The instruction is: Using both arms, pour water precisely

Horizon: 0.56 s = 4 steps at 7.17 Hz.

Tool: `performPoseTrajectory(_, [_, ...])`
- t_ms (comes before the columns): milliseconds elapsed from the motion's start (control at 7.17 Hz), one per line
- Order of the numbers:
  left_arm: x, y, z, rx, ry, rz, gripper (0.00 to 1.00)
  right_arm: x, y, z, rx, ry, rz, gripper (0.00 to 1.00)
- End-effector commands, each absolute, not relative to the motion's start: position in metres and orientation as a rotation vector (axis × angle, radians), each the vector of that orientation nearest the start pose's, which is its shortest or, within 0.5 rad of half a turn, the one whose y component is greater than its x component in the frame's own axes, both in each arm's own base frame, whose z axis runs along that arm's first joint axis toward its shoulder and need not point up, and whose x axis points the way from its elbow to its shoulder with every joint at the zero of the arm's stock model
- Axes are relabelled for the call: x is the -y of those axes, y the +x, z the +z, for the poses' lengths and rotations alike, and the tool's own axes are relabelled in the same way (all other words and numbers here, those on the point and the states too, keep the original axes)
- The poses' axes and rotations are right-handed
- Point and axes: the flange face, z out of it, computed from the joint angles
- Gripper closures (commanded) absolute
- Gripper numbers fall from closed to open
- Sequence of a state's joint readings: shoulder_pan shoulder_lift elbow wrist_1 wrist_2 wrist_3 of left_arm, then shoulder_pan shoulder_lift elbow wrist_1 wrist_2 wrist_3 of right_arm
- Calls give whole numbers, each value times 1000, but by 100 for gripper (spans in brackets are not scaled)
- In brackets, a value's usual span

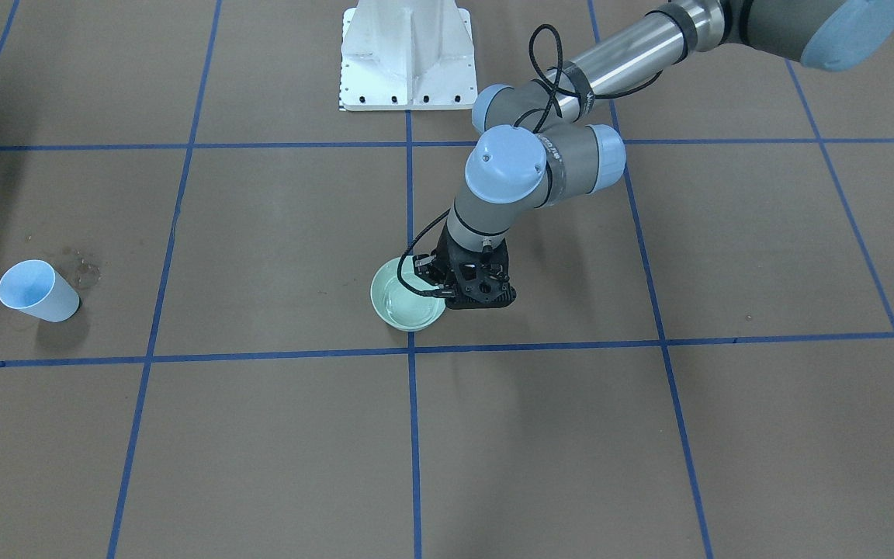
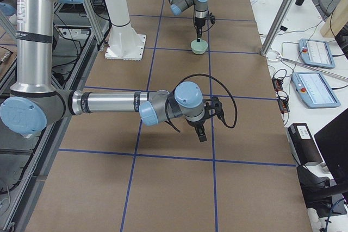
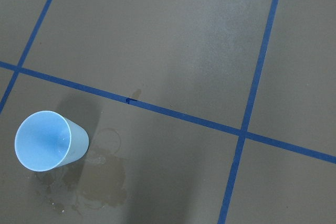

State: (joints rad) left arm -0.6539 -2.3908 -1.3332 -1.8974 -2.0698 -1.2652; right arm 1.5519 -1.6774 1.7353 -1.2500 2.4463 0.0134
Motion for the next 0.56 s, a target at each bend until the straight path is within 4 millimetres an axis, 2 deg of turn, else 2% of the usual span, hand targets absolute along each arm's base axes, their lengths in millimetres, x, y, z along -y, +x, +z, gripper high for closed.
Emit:
performPoseTrajectory(0, [562,446,252,-1074,-45,-52,100,468,48,583,863,345,-174,1])
performPoseTrajectory(279, [520,319,393,-1008,35,111,100,471,49,580,853,354,-174,1])
performPoseTrajectory(418, [507,270,445,-960,51,134,100,471,49,580,854,352,-172,1])
